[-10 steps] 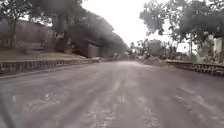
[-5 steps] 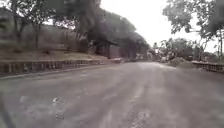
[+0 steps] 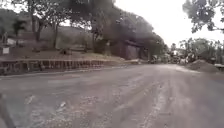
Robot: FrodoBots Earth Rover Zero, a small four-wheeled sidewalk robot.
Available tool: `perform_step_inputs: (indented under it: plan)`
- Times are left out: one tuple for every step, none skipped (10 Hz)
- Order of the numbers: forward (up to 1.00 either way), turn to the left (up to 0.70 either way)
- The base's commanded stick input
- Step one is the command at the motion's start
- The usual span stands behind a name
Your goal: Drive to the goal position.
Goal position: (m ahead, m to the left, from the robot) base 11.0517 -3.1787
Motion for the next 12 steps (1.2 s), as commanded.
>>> perform_step_inputs:
  plan:
    - [0.70, 0.00]
    - [0.70, 0.00]
    - [0.70, -0.24]
    - [0.70, -0.27]
    - [0.70, -0.27]
    - [0.70, -0.27]
    - [0.70, -0.27]
    - [0.70, -0.27]
    - [0.70, -0.19]
    - [0.70, -0.08]
    - [0.70, 0.00]
    - [0.70, 0.00]
